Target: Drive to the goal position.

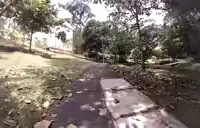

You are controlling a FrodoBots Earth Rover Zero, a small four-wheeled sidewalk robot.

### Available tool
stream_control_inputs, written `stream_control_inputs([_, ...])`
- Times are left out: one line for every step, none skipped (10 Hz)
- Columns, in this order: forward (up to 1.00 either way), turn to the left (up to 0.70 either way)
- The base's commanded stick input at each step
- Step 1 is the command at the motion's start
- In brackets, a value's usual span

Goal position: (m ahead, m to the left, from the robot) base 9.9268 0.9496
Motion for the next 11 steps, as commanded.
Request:
stream_control_inputs([1.0, 0.0])
stream_control_inputs([1.0, 0.0])
stream_control_inputs([1.0, 0.0])
stream_control_inputs([1.0, 0.0])
stream_control_inputs([1.0, 0.0])
stream_control_inputs([1.0, 0.0])
stream_control_inputs([1.0, 0.0])
stream_control_inputs([1.0, 0.0])
stream_control_inputs([1.0, 0.0])
stream_control_inputs([1.0, 0.0])
stream_control_inputs([1.0, 0.0])
